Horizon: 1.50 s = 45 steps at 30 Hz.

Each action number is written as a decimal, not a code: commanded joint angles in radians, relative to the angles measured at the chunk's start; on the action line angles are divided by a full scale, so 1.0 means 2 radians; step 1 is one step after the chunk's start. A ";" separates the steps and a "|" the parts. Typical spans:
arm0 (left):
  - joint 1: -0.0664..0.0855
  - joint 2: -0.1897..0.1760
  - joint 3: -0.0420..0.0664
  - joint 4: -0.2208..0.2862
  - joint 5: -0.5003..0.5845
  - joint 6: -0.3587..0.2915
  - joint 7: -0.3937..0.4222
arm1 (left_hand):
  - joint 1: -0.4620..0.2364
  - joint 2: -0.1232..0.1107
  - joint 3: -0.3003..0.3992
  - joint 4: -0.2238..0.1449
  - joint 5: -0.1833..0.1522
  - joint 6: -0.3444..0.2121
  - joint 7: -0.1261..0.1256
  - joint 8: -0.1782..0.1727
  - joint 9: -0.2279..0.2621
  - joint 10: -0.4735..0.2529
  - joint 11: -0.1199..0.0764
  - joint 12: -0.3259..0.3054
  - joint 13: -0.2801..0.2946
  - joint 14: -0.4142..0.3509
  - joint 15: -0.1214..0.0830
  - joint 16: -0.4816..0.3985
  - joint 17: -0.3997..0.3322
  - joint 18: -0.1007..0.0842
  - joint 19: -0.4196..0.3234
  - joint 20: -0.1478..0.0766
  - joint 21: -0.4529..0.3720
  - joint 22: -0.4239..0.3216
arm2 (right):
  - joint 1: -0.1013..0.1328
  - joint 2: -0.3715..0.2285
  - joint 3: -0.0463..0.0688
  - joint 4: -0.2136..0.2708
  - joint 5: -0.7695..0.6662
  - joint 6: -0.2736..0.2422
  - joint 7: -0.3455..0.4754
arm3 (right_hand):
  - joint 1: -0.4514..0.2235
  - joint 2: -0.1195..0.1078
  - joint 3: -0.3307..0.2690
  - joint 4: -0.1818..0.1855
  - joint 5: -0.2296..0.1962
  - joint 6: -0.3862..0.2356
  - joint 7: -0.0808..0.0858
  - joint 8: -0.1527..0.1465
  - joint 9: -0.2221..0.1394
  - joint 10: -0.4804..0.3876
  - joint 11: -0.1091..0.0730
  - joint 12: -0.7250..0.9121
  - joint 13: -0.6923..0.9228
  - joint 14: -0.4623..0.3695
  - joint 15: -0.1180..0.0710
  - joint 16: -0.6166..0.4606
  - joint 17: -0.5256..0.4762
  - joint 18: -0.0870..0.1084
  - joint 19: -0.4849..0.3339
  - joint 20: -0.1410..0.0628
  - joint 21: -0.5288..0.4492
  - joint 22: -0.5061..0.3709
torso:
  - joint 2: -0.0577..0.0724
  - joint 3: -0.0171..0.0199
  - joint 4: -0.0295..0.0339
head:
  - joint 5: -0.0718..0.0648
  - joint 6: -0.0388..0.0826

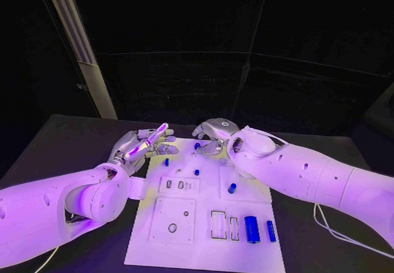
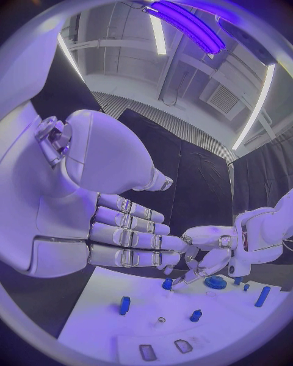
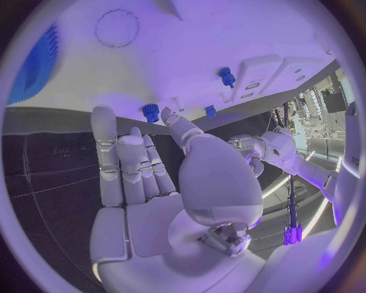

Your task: Assemble the parts on the task board

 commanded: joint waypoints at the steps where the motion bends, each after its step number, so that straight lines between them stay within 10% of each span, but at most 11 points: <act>1: 0.001 -0.001 0.000 0.000 -0.001 0.008 0.000 | 0.001 0.004 -0.003 0.001 0.000 0.002 0.003 -0.003 -0.001 -0.002 0.002 -0.003 -0.001 0.004 0.001 -0.003 0.001 0.007 0.004 0.001 -0.001 -0.001 | 0.001 -0.012 0.000 0.012 0.003 -0.023 0.006 | 0.010 0.002 -0.007 0.004 0.006 0.016 -0.002 0.002 0.002 0.009 -0.002 0.008 0.002 0.006 0.000 0.004 0.009 0.002 0.006 0.001 0.004 0.007 | 0.000 0.0006 -0.0014 | 0.000 0.000; 9: 0.001 -0.006 0.000 0.001 -0.001 0.008 0.000 | 0.001 0.004 -0.004 0.001 0.000 0.002 0.003 -0.003 -0.001 -0.002 0.002 -0.004 -0.001 0.004 0.001 -0.003 0.001 0.007 0.004 0.001 -0.001 -0.001 | 0.002 -0.082 0.007 0.075 0.044 -0.037 -0.002 | 0.006 0.009 -0.015 0.025 0.035 0.072 -0.012 0.018 0.009 0.096 -0.019 0.051 0.014 0.031 -0.012 0.061 0.105 -0.012 0.049 -0.008 0.062 0.100 | -0.002 0.0009 -0.0046 | -0.002 0.001; 16: 0.001 -0.010 0.000 0.001 -0.001 0.008 0.000 | 0.001 0.004 -0.004 0.001 0.000 0.002 0.003 -0.003 -0.001 -0.002 0.002 -0.004 -0.001 0.004 0.001 -0.003 0.001 0.007 0.004 0.001 -0.001 -0.001 | 0.002 -0.143 0.013 0.118 0.088 0.006 -0.033 | -0.020 -0.024 -0.057 0.061 0.067 0.080 -0.038 0.017 0.005 0.193 -0.048 0.130 0.080 0.041 -0.039 0.110 0.186 -0.025 0.081 -0.036 0.117 0.185 | -0.004 0.0021 -0.0092 | -0.005 0.002; 28: 0.001 -0.008 0.000 -0.002 -0.001 0.010 -0.001 | 0.001 0.004 -0.004 0.001 0.000 0.002 0.003 -0.003 -0.001 -0.002 0.002 -0.004 -0.001 0.004 0.001 -0.003 0.001 0.007 0.005 0.001 -0.001 -0.001 | 0.002 -0.165 0.014 0.117 0.079 0.076 -0.083 | 0.026 -0.026 -0.152 0.146 0.074 0.053 -0.031 0.025 0.005 0.166 -0.043 0.421 0.411 0.050 -0.031 0.159 0.284 -0.037 0.097 -0.032 0.164 0.262 | -0.003 0.0018 -0.0073 | -0.007 0.002; 45: 0.001 -0.007 0.000 -0.004 -0.001 0.012 -0.002 | 0.002 0.004 -0.004 0.001 0.000 0.002 0.002 -0.003 -0.001 -0.002 0.002 -0.004 -0.001 0.004 0.001 -0.004 0.001 0.007 0.005 0.001 -0.001 -0.001 | 0.002 -0.145 0.014 0.095 0.059 0.099 -0.091 | 0.056 -0.025 -0.161 0.164 0.079 0.047 -0.029 0.030 0.005 0.173 -0.041 0.475 0.477 0.054 -0.029 0.172 0.315 -0.040 0.100 -0.028 0.175 0.281 | -0.003 0.0007 -0.0080 | -0.006 -0.002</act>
